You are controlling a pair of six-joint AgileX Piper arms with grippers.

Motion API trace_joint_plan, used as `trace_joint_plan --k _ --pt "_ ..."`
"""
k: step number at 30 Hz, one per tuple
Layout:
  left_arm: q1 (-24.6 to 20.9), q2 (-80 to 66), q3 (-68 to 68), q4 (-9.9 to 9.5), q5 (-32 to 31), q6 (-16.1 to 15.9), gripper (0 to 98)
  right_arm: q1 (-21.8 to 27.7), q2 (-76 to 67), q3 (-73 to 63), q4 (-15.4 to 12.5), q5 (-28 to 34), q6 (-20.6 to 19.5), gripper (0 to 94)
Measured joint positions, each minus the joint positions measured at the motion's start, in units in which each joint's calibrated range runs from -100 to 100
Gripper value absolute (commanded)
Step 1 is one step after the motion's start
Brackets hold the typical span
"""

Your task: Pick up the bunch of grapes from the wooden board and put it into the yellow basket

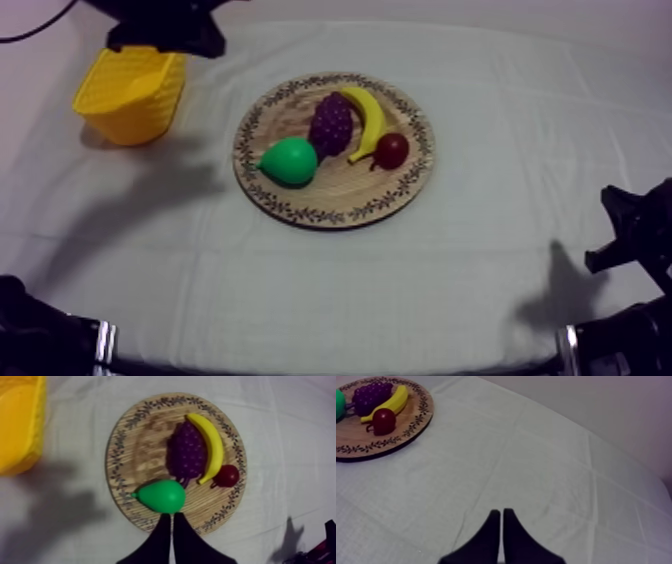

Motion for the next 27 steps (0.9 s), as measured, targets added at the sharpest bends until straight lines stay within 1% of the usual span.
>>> trace_joint_plan --k 9,12,15,17,20,27 --pt "5.16 13.36 -16.16 -3.16 7.74 2.58 0.1 0.00 0.00 0.00 0.00 0.00 0.06 0.3" --pt "6.65 17.15 -21.56 -4.46 11.41 2.64 0.1 0.00 0.00 0.00 0.00 0.00 0.06 0.3" --pt "7.75 20.75 -27.07 -5.23 14.83 2.30 1.7 0.00 0.00 0.00 0.00 0.00 0.06 0.3" --pt "8.03 23.06 -30.07 -5.51 16.72 1.71 7.7 0.00 0.00 0.00 0.00 0.00 0.03 0.3" --pt "7.94 25.65 -32.34 -5.61 17.76 0.57 21.3 0.00 0.00 0.00 0.00 0.00 -0.03 0.3" --pt "7.27 27.36 -32.05 -5.38 18.13 -1.70 47.4 0.00 0.00 0.00 0.00 0.00 -0.03 0.3"
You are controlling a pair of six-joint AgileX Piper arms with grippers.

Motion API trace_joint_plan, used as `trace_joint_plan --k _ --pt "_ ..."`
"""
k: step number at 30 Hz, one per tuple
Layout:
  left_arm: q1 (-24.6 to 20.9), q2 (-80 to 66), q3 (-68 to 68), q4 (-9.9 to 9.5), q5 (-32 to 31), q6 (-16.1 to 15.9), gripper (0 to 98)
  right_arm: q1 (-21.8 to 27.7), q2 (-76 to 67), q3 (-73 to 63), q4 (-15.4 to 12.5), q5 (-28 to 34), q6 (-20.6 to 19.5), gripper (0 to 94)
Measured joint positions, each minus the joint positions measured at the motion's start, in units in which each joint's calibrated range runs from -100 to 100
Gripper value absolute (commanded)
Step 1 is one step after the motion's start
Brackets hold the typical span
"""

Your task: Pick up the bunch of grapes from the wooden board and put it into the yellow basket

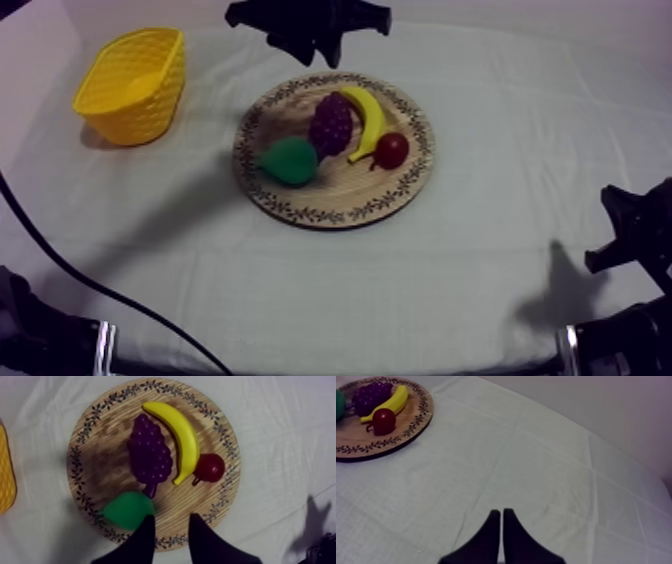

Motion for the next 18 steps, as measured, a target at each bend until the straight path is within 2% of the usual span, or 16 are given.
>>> trace_joint_plan --k 10,13,18 --pt "-0.38 1.93 0.28 0.27 0.00 -1.95 77.0 0.00 0.00 0.00 0.00 0.00 0.00 0.3" --pt "-0.60 3.05 0.28 0.47 0.00 -1.88 81.9 0.00 0.00 0.00 0.00 0.00 0.00 0.3" --pt "-1.00 5.91 -0.77 0.53 0.02 -1.81 84.3 0.00 0.00 0.00 0.00 0.00 0.00 0.3"
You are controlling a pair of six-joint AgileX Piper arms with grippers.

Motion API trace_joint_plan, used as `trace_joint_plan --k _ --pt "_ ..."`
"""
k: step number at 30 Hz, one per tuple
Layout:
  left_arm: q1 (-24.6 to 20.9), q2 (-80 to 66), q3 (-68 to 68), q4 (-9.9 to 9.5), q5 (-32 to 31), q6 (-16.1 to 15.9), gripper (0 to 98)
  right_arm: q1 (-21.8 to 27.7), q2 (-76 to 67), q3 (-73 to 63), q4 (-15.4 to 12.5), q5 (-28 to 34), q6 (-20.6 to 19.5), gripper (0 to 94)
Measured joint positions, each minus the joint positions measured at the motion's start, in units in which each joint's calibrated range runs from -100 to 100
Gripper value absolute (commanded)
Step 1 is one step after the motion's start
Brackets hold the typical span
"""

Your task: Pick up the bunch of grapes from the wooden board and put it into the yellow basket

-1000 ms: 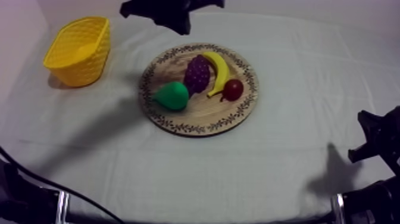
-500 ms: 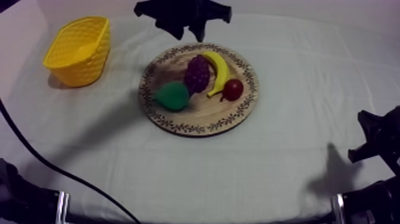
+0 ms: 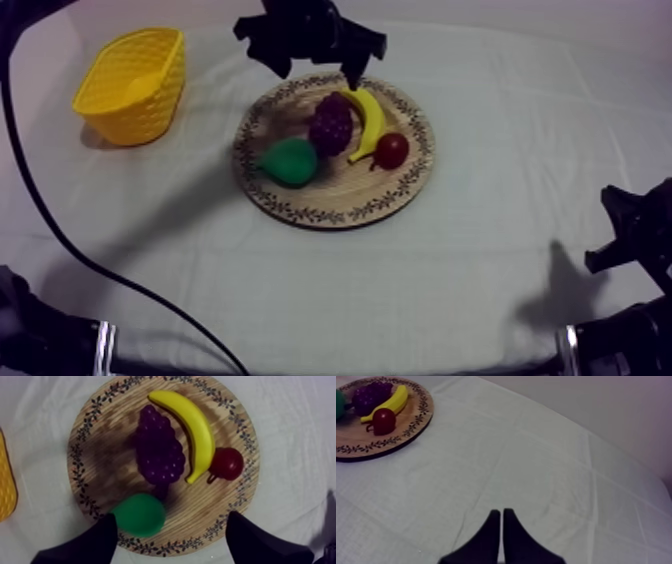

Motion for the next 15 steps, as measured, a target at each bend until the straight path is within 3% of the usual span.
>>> trace_joint_plan --k 15 --pt "-0.91 13.84 -9.09 1.11 -0.38 0.49 85.1 0.00 0.00 0.00 0.00 0.00 0.03 0.3"
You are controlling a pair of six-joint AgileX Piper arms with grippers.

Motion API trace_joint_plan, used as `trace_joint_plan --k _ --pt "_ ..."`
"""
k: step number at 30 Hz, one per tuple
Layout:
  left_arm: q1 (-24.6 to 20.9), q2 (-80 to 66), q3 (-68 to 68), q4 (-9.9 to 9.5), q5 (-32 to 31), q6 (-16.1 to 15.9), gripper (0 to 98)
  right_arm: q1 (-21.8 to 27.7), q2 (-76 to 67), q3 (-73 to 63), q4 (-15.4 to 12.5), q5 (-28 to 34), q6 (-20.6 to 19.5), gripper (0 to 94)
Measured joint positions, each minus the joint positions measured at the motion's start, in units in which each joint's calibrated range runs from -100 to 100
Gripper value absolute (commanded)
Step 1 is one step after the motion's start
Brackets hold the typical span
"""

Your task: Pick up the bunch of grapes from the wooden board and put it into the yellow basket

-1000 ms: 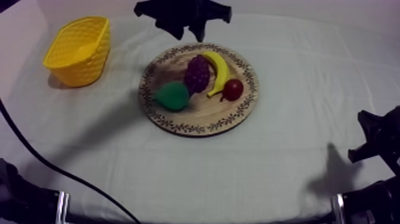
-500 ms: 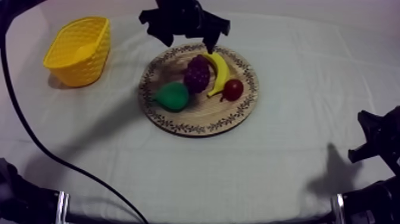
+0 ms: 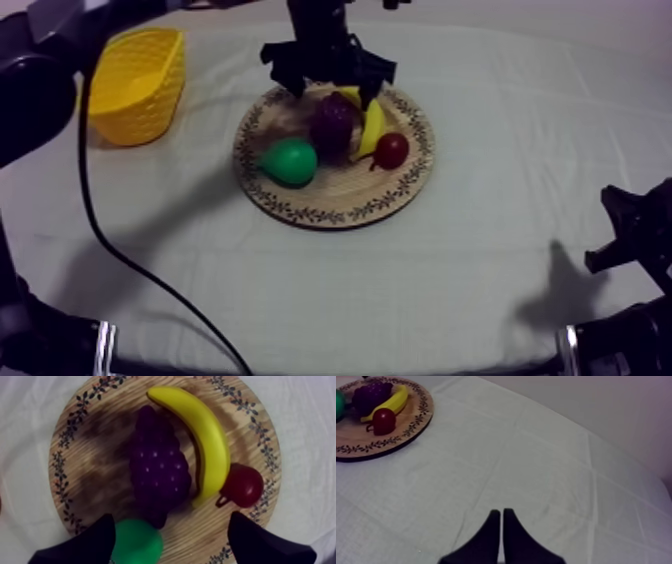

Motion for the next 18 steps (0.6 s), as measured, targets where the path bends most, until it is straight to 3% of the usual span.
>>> trace_joint_plan --k 18 --pt "-1.94 11.87 -9.34 1.55 1.46 -0.19 85.8 0.00 0.00 0.00 0.00 0.00 0.00 0.3"
